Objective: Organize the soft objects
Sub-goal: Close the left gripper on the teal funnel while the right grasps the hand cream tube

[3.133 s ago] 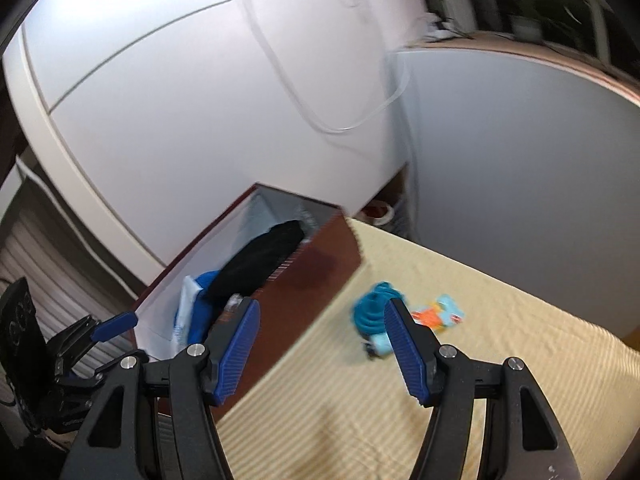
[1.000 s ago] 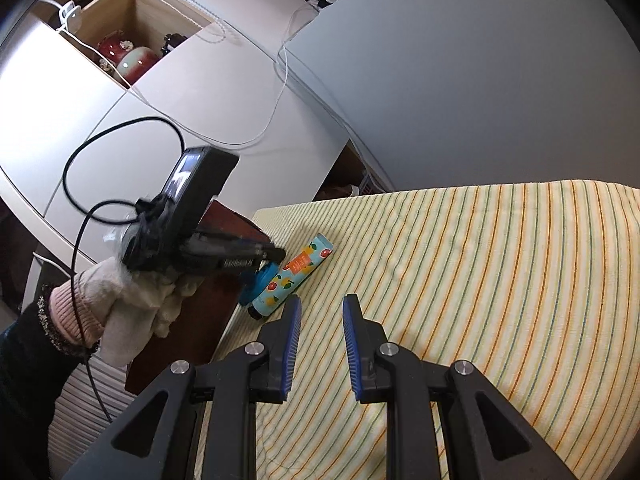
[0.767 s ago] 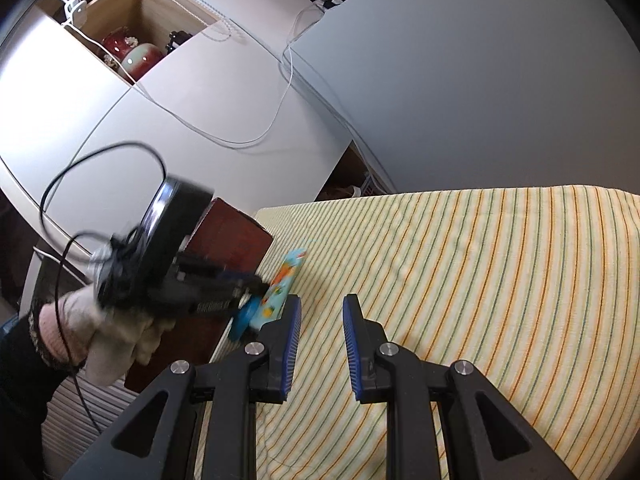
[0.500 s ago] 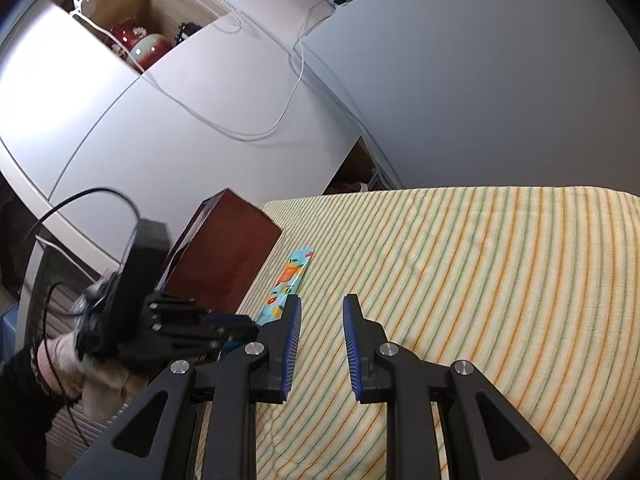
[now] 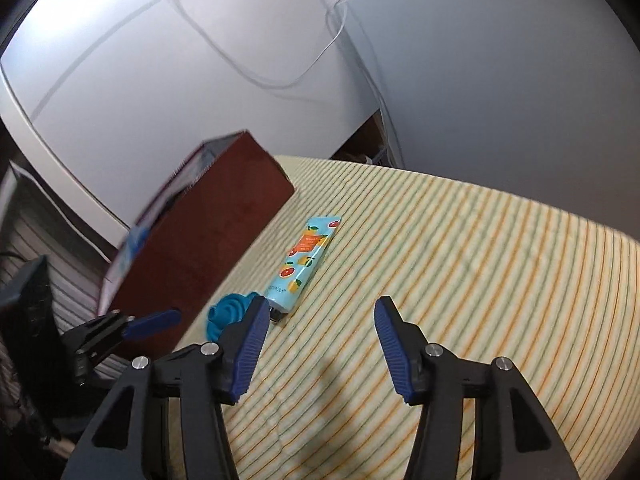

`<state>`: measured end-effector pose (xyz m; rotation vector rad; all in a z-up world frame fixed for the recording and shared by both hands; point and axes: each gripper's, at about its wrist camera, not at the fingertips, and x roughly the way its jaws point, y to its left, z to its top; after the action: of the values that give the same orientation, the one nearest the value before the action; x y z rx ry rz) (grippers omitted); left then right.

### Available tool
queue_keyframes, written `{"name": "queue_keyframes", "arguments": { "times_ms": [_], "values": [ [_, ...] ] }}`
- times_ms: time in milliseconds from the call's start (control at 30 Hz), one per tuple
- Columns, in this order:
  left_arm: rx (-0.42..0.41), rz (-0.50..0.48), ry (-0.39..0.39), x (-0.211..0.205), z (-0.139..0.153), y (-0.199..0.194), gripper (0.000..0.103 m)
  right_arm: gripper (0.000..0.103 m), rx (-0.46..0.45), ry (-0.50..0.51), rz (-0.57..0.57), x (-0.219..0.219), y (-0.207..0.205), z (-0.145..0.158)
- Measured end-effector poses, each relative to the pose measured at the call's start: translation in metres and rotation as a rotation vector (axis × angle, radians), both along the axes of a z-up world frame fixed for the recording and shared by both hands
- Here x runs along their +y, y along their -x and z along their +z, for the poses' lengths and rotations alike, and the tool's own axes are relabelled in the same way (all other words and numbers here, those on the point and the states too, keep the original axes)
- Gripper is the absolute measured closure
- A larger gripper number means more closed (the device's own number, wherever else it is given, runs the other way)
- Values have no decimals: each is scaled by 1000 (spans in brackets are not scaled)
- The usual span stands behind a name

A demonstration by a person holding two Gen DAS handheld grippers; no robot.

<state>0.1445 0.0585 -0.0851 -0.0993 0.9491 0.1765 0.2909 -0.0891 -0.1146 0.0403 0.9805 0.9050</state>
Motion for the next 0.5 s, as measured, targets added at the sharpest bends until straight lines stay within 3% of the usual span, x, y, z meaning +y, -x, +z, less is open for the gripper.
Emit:
{"name": "queue_keyframes", "arguments": {
  "times_ms": [500],
  "values": [
    [-14,33,-10,19,-27,-3,51,50,-15,172,70,84,-13,-24]
  ]
}}
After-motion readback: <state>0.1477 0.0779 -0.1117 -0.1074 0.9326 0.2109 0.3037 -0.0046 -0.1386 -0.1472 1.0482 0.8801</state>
